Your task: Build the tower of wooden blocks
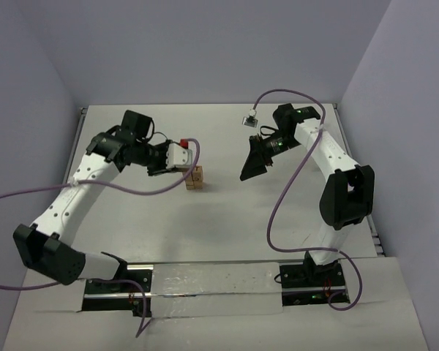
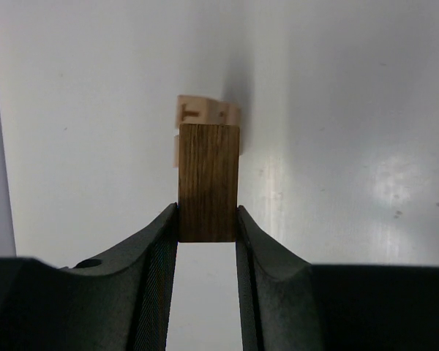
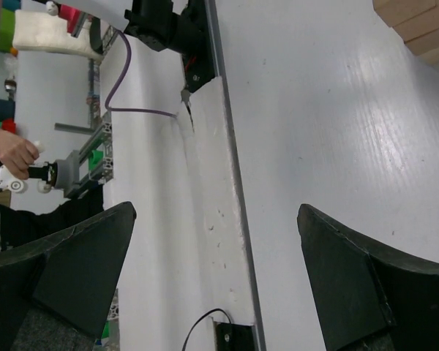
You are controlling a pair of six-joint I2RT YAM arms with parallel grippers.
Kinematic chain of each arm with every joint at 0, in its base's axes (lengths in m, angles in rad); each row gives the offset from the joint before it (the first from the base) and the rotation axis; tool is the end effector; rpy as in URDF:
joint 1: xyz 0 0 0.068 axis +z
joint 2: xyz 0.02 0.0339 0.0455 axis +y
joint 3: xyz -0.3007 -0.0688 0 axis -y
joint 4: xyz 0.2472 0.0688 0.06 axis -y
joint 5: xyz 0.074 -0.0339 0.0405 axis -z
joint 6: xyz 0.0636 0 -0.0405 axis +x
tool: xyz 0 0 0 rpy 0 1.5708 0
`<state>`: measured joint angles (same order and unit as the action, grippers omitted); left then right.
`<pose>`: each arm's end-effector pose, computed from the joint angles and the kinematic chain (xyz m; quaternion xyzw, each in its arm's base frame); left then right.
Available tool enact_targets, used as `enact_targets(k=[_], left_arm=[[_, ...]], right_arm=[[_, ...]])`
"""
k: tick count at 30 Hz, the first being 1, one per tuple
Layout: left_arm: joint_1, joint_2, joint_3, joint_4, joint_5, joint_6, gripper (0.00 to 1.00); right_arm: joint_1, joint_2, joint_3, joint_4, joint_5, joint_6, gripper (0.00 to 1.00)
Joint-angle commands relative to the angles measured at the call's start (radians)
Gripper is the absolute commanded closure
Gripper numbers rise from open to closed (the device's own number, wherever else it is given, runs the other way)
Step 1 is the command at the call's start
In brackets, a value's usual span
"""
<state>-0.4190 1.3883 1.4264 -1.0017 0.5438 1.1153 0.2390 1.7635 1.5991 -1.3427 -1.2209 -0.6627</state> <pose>0.2455 -0.1454 0.3731 0.6958 0.6060 -0.1427 0.3581 0.3136 0.1379 0.3318 -0.3733 0.7292 0.5546 0.1460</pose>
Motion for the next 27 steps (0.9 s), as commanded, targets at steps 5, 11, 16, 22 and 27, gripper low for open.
enact_targets(k=[5,11,16,22,27], left_arm=[[0.103,0.15,0.099,-0.025,0.175,0.139,0.98],[0.103,0.203,0.091,0.014,0.199,0.143,0.97],[0.097,0.249,0.103,-0.001,0.233,0.172,0.97],[0.093,0.293,0.127,0.004,0.238,0.19,0.96],[0.086,0.337,0.169,-0.015,0.245,0.199,0.94]], right_arm=[[-0.001,-0.046,0.056,-0.101,-0.006,-0.024,0.0],[-0.003,-0.034,0.07,-0.099,0.013,-0.025,0.0],[-0.003,-0.024,0.078,-0.092,0.035,-0.016,0.0],[-0.003,-0.018,0.082,-0.099,0.028,-0.025,0.0],[-0.003,-0.018,0.084,-0.099,0.028,-0.025,0.0]])
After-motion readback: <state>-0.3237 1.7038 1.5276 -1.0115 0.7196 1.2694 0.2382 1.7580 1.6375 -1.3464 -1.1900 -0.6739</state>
